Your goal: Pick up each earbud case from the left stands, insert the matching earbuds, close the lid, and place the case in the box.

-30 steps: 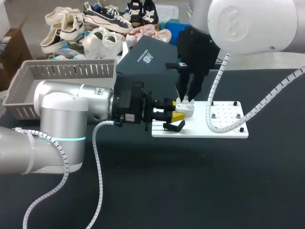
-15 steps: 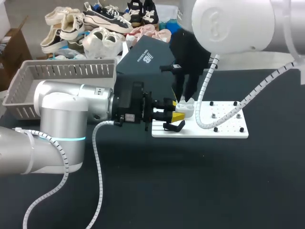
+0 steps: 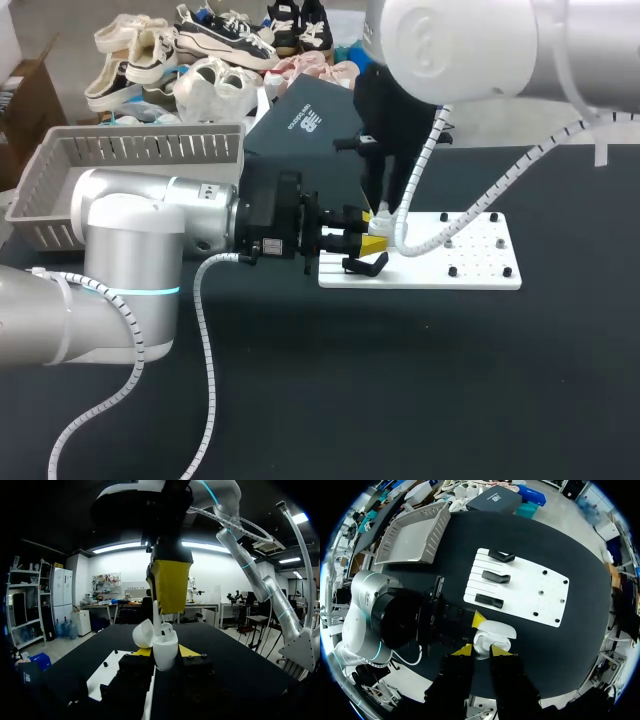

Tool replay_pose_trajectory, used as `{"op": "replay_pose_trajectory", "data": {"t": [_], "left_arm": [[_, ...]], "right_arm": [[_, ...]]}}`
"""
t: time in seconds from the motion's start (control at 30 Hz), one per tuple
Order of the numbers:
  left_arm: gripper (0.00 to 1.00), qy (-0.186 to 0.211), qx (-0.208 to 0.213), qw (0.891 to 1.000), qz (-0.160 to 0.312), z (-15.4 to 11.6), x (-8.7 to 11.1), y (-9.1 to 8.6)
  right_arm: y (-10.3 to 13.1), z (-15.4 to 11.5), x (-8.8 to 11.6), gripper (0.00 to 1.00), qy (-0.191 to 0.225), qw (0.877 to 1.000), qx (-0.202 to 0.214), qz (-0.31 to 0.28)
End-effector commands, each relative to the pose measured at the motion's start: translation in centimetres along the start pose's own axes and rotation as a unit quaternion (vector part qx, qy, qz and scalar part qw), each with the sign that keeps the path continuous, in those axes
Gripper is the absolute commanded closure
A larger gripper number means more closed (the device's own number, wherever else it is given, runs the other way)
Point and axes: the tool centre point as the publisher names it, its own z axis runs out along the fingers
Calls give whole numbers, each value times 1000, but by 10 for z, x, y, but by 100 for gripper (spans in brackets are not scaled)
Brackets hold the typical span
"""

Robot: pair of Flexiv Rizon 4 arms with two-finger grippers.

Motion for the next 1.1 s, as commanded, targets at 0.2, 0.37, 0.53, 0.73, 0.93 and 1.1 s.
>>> {"op": "replay_pose_trajectory", "data": {"t": [0.2, 0.37, 0.53, 0.73, 0.93, 1.1], "left_arm": [[100, 0, -2, 1000, 0, 0, 0, -1], [100, 0, -2, 1000, 0, 0, 0, -1], [100, 0, -2, 1000, 0, 0, 0, -1], [100, 0, -2, 1000, 0, 0, 0, -1], [100, 0, -2, 1000, 0, 0, 0, -1], [100, 0, -2, 1000, 0, 0, 0, -1]], "right_arm": [[-1, 4, -3, 100, 10, 1000, 3, -1], [-1, 5, -4, 100, 12, 1000, 3, -3], [-1, 6, -5, 100, 14, 1000, 3, -4], [-1, 7, -4, 100, 15, 1000, 3, -5], [-3, 6, -2, 100, 12, 1000, 1, -2], [-3, 7, -2, 100, 12, 1000, 1, -2]]}}
